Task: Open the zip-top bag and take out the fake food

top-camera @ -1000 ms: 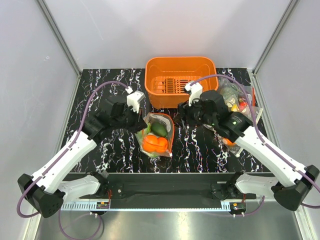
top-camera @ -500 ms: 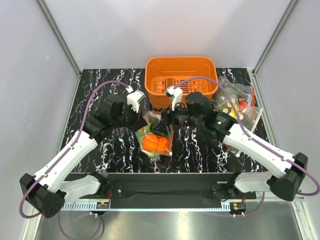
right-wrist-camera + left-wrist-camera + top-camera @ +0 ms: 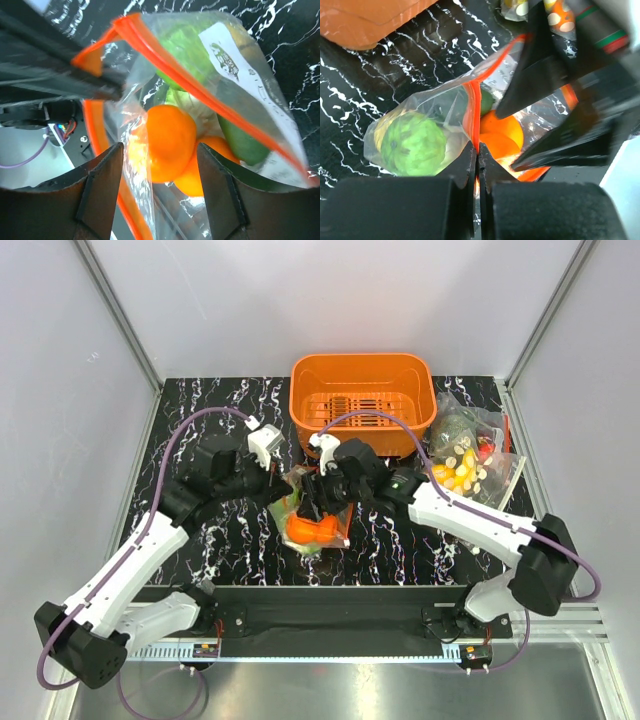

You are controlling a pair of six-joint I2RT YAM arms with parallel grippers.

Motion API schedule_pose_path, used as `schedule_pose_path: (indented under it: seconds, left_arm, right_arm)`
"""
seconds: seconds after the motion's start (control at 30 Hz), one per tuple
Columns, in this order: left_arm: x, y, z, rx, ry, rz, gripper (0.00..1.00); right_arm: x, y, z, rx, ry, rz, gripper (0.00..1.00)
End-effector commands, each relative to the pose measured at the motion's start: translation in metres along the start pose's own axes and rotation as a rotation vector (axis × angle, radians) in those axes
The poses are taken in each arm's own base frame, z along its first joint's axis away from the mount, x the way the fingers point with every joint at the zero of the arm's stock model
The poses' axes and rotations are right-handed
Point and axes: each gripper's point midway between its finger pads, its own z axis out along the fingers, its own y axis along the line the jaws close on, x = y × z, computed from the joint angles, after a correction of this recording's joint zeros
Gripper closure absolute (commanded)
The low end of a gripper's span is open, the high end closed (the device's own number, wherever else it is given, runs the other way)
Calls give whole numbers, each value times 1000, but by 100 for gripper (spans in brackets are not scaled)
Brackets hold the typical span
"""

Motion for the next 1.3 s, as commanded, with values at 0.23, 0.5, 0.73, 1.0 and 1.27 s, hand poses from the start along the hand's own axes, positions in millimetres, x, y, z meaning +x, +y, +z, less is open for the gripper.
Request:
schedule_pose_path:
  seconds: [0.23,0.5,0.73,1.0,1.27]
  left_arm:
    - [-18,-11,-9,50,-91,54,100]
    - [-18,-11,-9,56,-93,54,100]
    - [-23,-17,-18,64,-134,80,100]
    - [-27,-26,-21,111,-154,87,100]
    - [-37,-46,-33,215,-207,117,100]
  right_arm:
    - [10,4,31,32,21,-8,30]
    - [19,21,37,21,44,-15,25]
    - [32,0,40,134,53,36,25]
    - [31,14,44,57,45,68,24]
    - [30,15,46,80,27,108,24]
